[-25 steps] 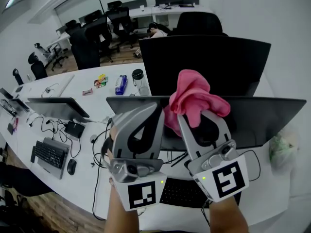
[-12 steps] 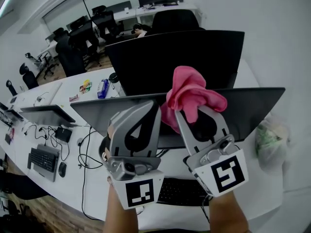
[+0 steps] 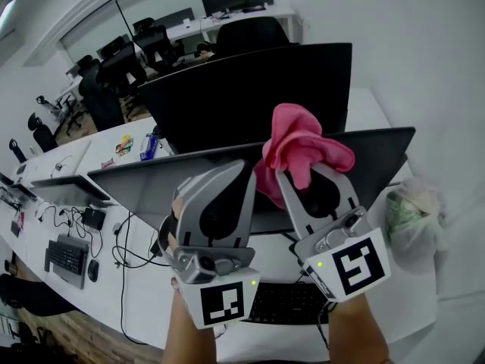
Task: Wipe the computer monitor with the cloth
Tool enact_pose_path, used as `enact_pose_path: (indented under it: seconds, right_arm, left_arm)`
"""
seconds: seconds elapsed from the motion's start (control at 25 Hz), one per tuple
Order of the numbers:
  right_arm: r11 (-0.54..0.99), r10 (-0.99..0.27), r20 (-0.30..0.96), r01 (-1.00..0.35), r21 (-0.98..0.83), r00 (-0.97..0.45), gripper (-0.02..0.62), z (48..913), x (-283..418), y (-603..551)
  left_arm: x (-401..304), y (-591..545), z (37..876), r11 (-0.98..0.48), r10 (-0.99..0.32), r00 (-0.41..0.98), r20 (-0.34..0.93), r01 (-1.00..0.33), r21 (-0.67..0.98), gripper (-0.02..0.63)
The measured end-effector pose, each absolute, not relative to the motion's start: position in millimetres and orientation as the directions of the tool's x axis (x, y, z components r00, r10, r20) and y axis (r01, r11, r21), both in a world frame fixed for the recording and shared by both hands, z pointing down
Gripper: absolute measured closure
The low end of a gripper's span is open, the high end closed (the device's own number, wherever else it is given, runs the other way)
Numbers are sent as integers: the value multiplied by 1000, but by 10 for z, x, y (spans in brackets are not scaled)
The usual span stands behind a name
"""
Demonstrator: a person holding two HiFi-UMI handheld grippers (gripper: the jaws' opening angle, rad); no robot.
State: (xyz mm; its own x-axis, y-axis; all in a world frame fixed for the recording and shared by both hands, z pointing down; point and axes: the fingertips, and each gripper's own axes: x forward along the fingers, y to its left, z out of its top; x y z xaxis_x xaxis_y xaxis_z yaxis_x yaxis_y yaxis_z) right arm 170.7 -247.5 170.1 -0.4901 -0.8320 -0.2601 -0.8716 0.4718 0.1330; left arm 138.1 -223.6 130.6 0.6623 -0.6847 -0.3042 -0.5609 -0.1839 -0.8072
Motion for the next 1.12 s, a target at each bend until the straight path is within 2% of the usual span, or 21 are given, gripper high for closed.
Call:
enact_pose_path:
  seconds: [0.48,1.12]
  right_arm:
    - [406,-857,-282,-902,143,-431,532,1713,2553,-2384]
    - [310,-897,-283,-940,143,-338,532,1753,3364,-2298]
  left_arm:
    - [2337,-2094,1295,-226,-609,727,-317,-542,-809,600]
    - [3178,-1950,1345,-294,-537,787,-304,-513,-807,600]
